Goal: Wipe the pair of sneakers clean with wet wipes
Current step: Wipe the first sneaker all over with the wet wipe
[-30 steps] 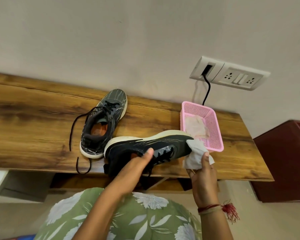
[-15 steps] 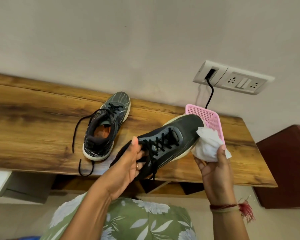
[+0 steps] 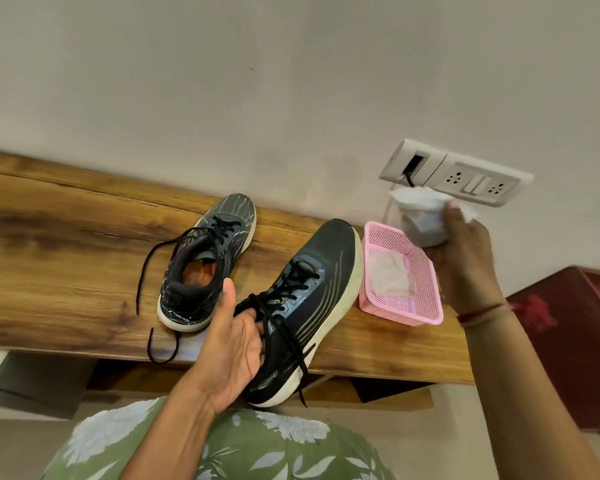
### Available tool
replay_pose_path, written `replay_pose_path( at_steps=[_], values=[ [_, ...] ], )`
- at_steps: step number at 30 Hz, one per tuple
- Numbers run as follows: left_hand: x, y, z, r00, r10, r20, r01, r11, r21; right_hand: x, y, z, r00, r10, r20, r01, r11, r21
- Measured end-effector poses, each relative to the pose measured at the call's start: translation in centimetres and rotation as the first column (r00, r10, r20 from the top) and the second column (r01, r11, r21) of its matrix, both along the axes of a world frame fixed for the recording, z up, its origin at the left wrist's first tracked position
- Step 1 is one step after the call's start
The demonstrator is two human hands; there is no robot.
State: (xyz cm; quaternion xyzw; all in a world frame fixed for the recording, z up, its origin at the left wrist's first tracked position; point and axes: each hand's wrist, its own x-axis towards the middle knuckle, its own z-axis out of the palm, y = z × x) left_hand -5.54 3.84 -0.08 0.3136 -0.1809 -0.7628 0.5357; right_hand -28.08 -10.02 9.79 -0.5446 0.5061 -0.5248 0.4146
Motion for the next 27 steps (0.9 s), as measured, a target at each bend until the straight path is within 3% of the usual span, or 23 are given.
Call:
replay_pose_path(
  at_steps=[4,7,9,13,16,20,27],
  values=[
    [-0.6,0.2,0.3,0.997,-0.025,0.075,0.024,1.000,0.015,3.0,-2.4,-0.7,0.903,0.129,-0.411,-0.155,0.987,-0.031],
    [-1.0,0.3,0.3,0.997,-0.023,0.070,0.021,0.999,0.024,4.0,-3.5,-1.6,0.629,0.157,-0.761,-0.251,0.968,-0.007],
    [-0.9,0.4,0.3,0.999,0.017,0.037,-0.019,0.999,0.048,4.3,-3.3,-2.1,0.510,0.172,-0.843,-0.279,0.960,0.027],
    [-0.5,0.5,0.0,0.994,0.096,-0.060,-0.092,0.993,0.073,4.3,-1.6,-2.5,0.539,0.109,-0.835,-0.283,0.957,-0.058],
    [-0.4,0.3,-0.3,0.971,0.177,-0.161,-0.160,0.981,0.113,5.0,0.5,-2.9,0.576,0.158,-0.802,-0.338,0.939,-0.059],
    [-0.7,0.1,-0.6,0.934,0.204,-0.292,-0.173,0.976,0.129,5.8,1.9,-5.3,0.554,0.179,-0.813,-0.380,0.923,-0.055],
    [-1.6,-0.1,-1.2,0.886,0.235,-0.401,-0.165,0.966,0.201,5.8,2.7,-8.8,0.610,0.181,-0.771,-0.346,0.937,-0.054]
  ],
)
